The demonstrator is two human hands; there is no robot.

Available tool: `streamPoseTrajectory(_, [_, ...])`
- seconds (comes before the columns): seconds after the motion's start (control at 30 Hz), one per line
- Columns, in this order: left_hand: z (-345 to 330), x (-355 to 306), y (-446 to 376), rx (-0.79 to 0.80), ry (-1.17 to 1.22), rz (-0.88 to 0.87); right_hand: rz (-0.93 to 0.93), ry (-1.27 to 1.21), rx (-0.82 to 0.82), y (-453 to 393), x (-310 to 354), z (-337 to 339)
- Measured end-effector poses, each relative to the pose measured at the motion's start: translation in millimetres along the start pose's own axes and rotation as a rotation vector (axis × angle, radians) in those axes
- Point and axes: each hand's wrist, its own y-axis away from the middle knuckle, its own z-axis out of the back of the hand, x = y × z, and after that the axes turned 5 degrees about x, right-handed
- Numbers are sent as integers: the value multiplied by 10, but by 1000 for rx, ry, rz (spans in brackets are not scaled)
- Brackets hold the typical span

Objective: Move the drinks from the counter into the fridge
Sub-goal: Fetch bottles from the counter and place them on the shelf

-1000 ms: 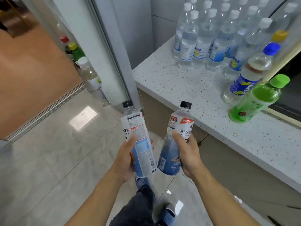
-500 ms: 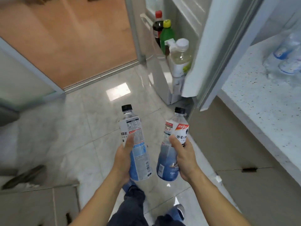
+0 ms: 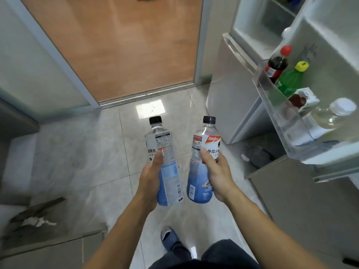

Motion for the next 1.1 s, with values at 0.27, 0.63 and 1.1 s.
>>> streamPoseTrajectory(0.27, [300,-474,-914,17,18,2,6,45,-43,-925,298,-350])
streamPoseTrajectory(0.63, [328,-1452,-2648,44,-85,21,61,58,-87,-2692,1112,-389])
streamPoseTrajectory(1.1, [428,-2481,-4650,191,-108,59,34,-37,-372,-4399,1685,-497])
